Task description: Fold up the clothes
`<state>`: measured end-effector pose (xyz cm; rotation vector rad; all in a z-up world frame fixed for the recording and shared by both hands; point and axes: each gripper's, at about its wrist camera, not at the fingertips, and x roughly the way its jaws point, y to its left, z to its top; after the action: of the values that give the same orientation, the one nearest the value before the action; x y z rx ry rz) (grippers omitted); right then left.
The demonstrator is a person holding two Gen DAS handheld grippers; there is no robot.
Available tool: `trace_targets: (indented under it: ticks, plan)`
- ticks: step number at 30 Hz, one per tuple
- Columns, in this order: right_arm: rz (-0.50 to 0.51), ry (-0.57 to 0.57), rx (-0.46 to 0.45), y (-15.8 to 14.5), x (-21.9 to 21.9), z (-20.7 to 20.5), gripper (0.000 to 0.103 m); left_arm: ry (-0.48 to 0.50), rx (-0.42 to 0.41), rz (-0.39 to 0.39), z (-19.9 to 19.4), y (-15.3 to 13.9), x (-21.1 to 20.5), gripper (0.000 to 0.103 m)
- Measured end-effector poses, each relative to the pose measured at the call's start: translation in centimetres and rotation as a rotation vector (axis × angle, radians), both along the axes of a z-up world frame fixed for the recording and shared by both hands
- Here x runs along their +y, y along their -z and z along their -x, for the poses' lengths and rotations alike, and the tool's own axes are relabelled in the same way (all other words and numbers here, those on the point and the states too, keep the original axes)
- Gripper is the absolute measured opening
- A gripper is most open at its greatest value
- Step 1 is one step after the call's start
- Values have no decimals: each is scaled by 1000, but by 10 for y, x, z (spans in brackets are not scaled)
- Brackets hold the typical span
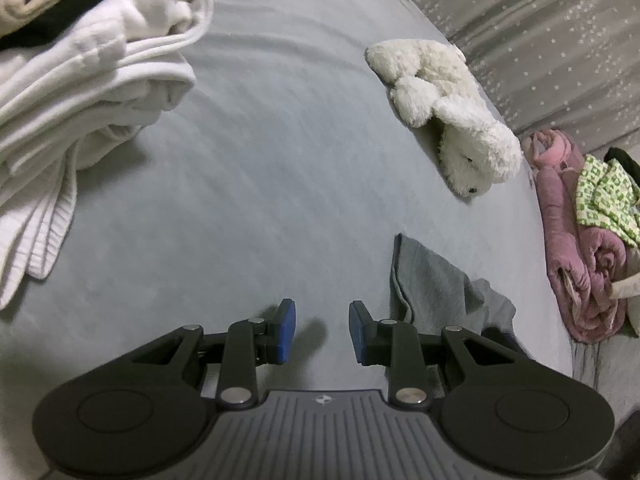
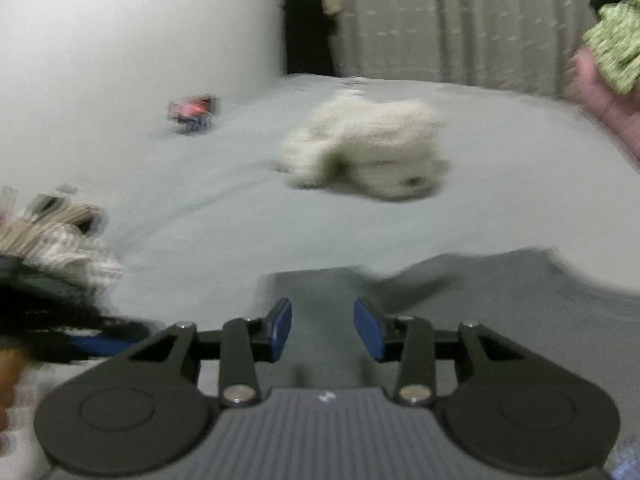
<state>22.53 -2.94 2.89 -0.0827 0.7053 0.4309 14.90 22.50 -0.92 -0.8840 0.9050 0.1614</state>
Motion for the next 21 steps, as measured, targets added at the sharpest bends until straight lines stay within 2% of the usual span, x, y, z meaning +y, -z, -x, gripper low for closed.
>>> trace_targets:
  ticks: [2,3,6,9,10,11,12,14,19,21]
  plan:
    - [75,68,19,6,-8,-28,36,14,2,-10,-2,0,-4,27]
    - [73,92,41,9,-13,-40,36,20,3,-16,-3,0,-5,27]
    - [-18,135,124,13,-25,-69,36,35,10,-36,-5,1,-10,27]
    - [-133,166,249,23,-27,-93,36,45,12,-53,-6,1,-12,28]
    - [-137,177,280,29,-25,-98,35,46,12,-56,-6,0,-12,28]
    - [-122,182,291,35,-22,-102,29,47,12,-59,-6,0,-13,28]
    - [-70,176,265,37,-15,-102,18,48,12,-62,-7,0,-13,28]
    - [16,166,216,41,-3,-102,5,50,13,-69,-7,0,-14,28]
    - [-123,216,143,30,-8,-102,5,54,14,-84,-7,0,-16,28]
    - [-103,230,157,40,-6,-106,5,57,14,-87,-7,0,-17,28]
